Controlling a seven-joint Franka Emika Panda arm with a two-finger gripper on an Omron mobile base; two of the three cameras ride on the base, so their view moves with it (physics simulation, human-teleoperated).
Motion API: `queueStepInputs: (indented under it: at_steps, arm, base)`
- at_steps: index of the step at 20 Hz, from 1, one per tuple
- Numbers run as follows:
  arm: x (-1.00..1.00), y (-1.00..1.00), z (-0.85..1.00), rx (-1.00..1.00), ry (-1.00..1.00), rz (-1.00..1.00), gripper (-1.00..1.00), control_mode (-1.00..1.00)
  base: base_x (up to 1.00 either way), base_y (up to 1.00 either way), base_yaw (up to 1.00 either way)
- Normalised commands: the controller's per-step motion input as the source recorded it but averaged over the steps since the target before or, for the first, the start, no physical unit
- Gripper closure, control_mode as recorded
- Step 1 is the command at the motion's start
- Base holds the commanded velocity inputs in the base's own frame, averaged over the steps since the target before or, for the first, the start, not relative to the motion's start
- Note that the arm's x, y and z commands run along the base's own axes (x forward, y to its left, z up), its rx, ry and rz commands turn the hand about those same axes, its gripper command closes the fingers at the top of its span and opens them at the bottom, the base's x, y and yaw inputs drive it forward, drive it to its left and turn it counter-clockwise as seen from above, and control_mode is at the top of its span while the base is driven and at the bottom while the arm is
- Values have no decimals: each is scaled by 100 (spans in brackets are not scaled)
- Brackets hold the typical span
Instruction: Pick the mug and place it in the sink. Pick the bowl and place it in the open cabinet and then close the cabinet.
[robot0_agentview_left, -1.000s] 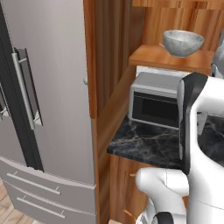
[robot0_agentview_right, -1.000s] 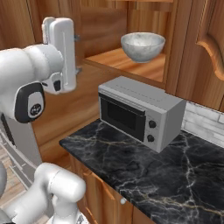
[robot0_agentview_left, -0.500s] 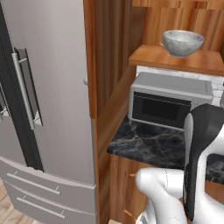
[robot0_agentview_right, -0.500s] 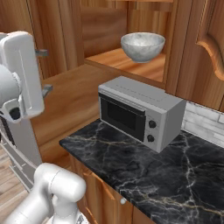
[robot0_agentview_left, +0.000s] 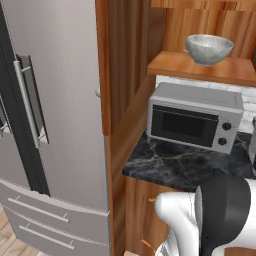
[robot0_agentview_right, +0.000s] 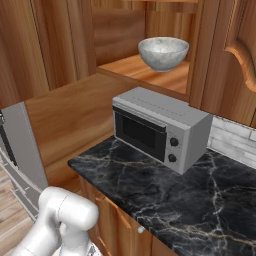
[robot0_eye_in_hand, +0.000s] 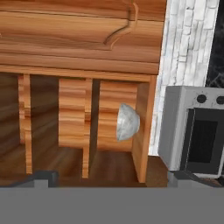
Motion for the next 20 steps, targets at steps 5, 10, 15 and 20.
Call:
queueStepInputs:
  at_steps: [5, 10, 15, 20]
  arm:
    - [-82, 54, 0, -1, 0, 0, -100, -100]
    - [-41, 72, -10, 0, 0, 0, -100, -100]
    - [1, 82, -38, 0, 2, 0, -100, -100]
    - [30, 76, -30, 0, 1, 0, -100, -100]
  base:
    - [0, 0, 0]
    - [0, 0, 0]
    - [0, 0, 0]
    - [0, 0, 0]
